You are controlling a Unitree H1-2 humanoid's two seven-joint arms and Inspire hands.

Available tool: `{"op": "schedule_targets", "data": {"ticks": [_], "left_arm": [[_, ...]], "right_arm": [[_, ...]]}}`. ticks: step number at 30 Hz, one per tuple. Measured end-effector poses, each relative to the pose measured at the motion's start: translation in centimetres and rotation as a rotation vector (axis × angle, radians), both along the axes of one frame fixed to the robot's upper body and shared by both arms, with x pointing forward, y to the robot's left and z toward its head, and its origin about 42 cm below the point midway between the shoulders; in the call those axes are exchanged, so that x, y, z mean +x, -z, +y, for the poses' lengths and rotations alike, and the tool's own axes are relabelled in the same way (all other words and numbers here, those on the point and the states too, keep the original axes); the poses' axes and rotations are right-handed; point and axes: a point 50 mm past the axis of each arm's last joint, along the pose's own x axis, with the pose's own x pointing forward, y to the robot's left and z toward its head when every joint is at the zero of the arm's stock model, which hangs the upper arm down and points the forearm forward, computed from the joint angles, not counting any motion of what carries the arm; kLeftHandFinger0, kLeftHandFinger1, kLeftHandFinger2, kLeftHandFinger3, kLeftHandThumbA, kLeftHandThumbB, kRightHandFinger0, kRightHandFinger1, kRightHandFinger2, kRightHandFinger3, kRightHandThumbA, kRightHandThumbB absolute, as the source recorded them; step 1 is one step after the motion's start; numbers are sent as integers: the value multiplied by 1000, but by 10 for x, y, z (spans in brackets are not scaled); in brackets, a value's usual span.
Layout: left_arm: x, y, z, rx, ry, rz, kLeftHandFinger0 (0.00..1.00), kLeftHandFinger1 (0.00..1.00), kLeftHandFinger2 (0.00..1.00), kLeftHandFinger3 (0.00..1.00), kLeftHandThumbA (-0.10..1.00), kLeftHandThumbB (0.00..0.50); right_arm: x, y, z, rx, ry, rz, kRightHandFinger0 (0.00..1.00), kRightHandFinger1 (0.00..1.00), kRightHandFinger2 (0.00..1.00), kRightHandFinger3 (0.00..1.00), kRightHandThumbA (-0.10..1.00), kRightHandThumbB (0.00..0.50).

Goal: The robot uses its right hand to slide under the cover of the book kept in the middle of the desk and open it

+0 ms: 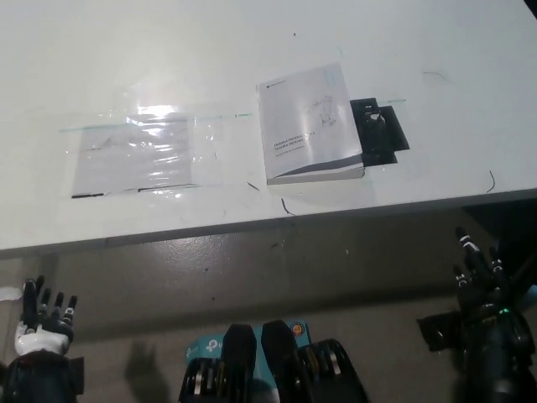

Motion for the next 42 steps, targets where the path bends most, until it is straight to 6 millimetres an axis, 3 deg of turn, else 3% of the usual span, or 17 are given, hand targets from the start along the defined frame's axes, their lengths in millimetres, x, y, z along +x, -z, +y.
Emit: {"op": "schedule_targets", "data": {"ticks": [3,6,9,13,23,25,27,28,33,42], "left_arm": [[0,0,1,-20,-9,-5,1000,1000,1000,1000,825,0],[0,-1,2,-31,-15,-14,1000,1000,1000,1000,864,0],[0,-1,3,-40,-18,-21,1000,1000,1000,1000,869,0],[1,-1,2,-51,-22,-25,1000,1000,1000,1000,852,0],[-1,-3,5,-56,-32,-28,1000,1000,1000,1000,883,0],[-2,-2,6,-58,-37,-27,1000,1000,1000,1000,882,0],[-4,-1,8,-61,-43,-25,1000,1000,1000,1000,876,0],[-5,0,9,-62,-45,-23,1000,1000,1000,1000,871,0],[-7,1,10,-71,-52,-25,1000,1000,1000,1000,876,0],[-7,1,10,-71,-52,-23,1000,1000,1000,1000,870,0]], "right_arm": [[3,-6,-12,17,52,-5,1000,1000,1000,1000,957,0],[8,-16,-33,33,138,-18,1000,1000,1000,1000,1000,0],[13,-32,-60,45,237,-54,1000,1000,1000,1000,949,0],[12,-49,-83,52,347,-102,1000,1000,1000,1000,987,0],[9,-51,-93,103,493,-105,1000,1000,1000,1000,1000,0],[10,-53,-94,119,531,-107,1000,1000,1000,1000,886,0],[11,-59,-97,135,579,-122,1000,1000,1000,1000,860,0],[12,-62,-98,140,595,-130,1000,1000,1000,1000,731,0],[19,-96,-106,148,703,-195,1000,1000,1000,1000,595,0],[22,-177,-105,8,734,-369,969,1000,1000,1000,737,0]]}}
